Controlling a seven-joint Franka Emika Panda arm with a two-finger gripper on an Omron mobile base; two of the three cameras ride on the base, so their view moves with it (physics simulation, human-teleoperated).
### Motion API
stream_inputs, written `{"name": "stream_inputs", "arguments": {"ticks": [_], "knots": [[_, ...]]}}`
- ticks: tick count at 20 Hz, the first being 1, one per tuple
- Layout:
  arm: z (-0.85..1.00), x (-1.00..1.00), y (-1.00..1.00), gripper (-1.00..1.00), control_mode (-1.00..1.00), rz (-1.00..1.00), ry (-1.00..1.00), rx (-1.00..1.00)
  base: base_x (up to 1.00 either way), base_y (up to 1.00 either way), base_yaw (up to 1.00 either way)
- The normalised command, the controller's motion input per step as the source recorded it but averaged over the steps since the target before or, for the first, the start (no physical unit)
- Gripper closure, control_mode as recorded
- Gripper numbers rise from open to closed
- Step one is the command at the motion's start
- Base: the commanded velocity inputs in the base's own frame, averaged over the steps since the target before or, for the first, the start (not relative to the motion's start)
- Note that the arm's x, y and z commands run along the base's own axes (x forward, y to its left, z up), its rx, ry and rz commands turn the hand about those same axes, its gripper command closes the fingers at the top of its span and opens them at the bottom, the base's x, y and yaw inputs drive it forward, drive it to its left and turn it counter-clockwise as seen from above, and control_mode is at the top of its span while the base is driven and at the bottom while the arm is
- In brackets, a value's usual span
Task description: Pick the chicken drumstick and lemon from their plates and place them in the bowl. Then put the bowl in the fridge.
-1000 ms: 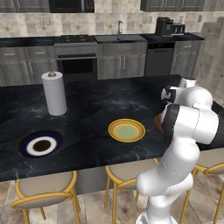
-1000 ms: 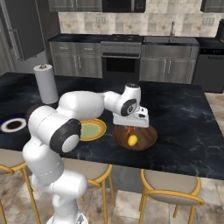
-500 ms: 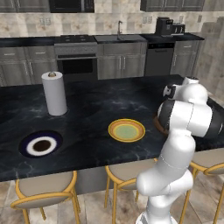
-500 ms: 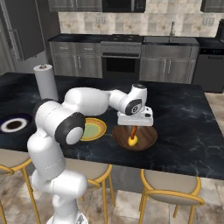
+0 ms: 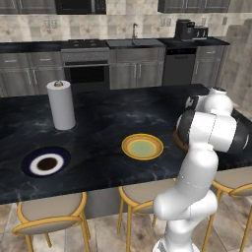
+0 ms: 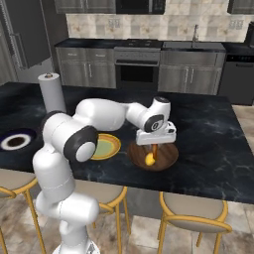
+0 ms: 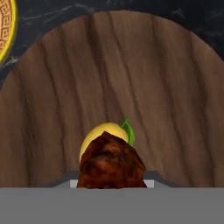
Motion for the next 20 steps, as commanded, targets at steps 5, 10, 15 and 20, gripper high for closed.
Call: {"name": "stream_inputs", "arguments": {"ticks": [5, 10, 15, 20], "knots": [[-0.28, 0.0, -0.1, 1.0, -1.0, 0.22, 0.0, -0.03, 0.0, 0.0, 0.0], [-0.17, 0.11, -0.15, 1.0, -1.0, 0.17, -0.01, -0.03, 0.0, 0.0, 0.0], [-0.07, 0.11, -0.11, 1.0, -1.0, 0.15, 0.0, 0.0, 0.0, 0.0, 0.0], [-0.13, 0.08, -0.07, 1.0, -1.0, 0.13, 0.04, -0.01, 0.0, 0.0, 0.0]]}}
